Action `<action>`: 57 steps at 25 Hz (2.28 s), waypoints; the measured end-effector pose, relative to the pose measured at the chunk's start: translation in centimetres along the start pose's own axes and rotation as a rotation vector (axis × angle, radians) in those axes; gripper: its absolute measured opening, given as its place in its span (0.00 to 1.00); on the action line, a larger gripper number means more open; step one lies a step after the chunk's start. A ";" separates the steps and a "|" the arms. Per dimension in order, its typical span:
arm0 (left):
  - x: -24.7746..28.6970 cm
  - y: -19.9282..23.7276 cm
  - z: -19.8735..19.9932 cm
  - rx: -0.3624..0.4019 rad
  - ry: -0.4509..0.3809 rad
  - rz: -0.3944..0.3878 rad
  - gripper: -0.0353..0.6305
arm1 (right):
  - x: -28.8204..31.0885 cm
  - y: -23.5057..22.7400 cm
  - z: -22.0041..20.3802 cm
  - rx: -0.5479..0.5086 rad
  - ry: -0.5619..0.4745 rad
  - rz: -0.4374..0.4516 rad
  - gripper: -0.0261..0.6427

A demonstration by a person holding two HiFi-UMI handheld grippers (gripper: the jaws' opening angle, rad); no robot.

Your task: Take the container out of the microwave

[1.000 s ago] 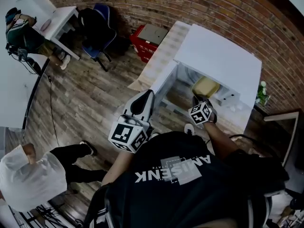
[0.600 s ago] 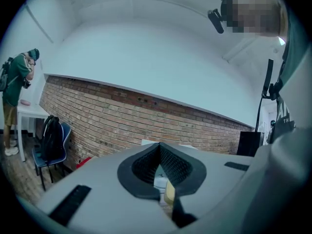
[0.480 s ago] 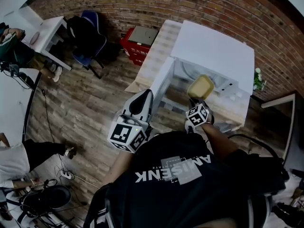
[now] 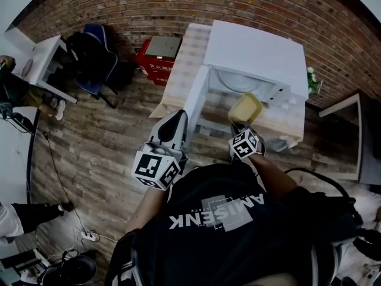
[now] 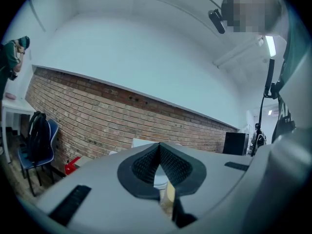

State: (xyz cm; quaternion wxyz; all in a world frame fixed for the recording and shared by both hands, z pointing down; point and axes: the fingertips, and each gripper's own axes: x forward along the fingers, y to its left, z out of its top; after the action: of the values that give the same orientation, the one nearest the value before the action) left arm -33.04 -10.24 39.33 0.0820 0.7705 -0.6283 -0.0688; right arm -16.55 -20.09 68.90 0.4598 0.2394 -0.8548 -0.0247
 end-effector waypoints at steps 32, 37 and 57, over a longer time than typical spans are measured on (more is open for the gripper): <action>6.4 -6.0 0.9 -0.007 -0.040 -0.050 0.06 | -19.0 -6.7 4.5 0.005 -0.253 -0.040 0.10; 7.4 -7.7 1.4 0.013 -0.050 -0.036 0.06 | -21.9 -9.6 4.8 0.024 -0.299 -0.051 0.10; 10.7 -12.0 0.9 0.043 -0.017 -0.026 0.06 | -29.8 -17.2 5.4 0.091 -0.457 -0.119 0.10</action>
State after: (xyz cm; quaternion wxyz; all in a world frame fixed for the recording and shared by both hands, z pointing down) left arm -19.59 -18.37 35.89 0.0593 0.7795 -0.6204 -0.0628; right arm -0.47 -23.37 38.22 0.2408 0.2979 -0.9213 -0.0668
